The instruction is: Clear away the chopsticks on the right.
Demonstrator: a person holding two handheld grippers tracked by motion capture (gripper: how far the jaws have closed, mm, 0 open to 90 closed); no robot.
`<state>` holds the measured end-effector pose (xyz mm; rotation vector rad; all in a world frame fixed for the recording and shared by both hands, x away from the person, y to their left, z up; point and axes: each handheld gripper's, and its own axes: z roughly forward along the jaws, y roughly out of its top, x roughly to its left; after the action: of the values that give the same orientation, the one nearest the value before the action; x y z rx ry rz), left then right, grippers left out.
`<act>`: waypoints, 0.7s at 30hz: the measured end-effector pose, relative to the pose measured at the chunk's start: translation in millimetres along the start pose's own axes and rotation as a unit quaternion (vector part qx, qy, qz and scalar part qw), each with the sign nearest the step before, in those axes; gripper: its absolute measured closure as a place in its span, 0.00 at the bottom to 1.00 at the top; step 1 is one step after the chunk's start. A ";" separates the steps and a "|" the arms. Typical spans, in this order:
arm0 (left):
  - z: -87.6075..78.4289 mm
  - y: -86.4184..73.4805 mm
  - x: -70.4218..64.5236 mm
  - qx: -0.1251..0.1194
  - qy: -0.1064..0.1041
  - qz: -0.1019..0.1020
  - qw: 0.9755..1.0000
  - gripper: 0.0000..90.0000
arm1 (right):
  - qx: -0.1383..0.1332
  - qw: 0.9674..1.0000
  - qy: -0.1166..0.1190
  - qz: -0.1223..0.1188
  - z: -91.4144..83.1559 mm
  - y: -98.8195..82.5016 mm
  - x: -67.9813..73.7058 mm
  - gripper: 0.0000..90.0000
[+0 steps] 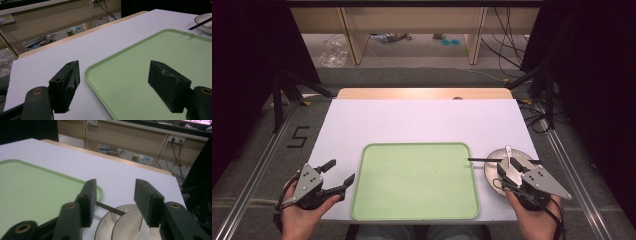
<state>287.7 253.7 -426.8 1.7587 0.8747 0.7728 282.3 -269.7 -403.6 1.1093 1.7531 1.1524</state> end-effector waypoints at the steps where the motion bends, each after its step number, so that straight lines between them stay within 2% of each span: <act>1: -0.1 -0.1 -0.3 0.000 -0.001 0.000 1.000 0.29 | 0.000 1.000 0.000 0.000 0.0 0.0 0.0 0.65; 2: -0.4 -0.2 -0.3 0.001 -0.002 0.003 1.000 0.29 | 0.016 1.000 0.008 0.001 5.1 2.2 0.5 0.72; 6: -0.4 -0.3 -0.3 0.001 -0.003 0.002 1.000 0.29 | 0.025 1.000 -0.002 -0.007 10.9 6.3 1.1 0.80; 7: 0.2 -0.2 -0.3 0.001 -0.005 0.003 1.000 0.30 | 0.037 0.999 -0.001 -0.005 15.9 10.8 0.3 0.85; 9: 0.5 -0.2 -0.4 0.001 -0.005 0.003 1.000 0.30 | 0.035 0.999 -0.007 -0.004 19.5 11.9 0.3 0.86; 10: 1.4 0.1 -0.5 0.000 -0.007 0.006 1.000 0.30 | 0.046 0.999 -0.005 0.001 25.0 13.9 -0.3 0.92; 12: 2.2 0.2 -1.0 0.000 -0.009 0.006 1.000 0.30 | 0.057 0.998 -0.003 -0.002 30.7 15.8 -1.2 0.98; 17: 3.3 0.3 -1.5 0.001 -0.010 0.005 1.000 0.30 | 0.069 0.998 -0.006 0.001 41.1 22.4 -1.5 1.00; 21: 4.0 0.2 -1.2 0.002 -0.012 0.006 1.000 0.30 | 0.091 0.996 -0.014 0.011 56.4 29.9 -3.4 1.00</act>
<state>290.3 250.6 -428.0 1.7741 0.8503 0.7569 342.1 -249.8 -392.7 1.2498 1.8563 0.9993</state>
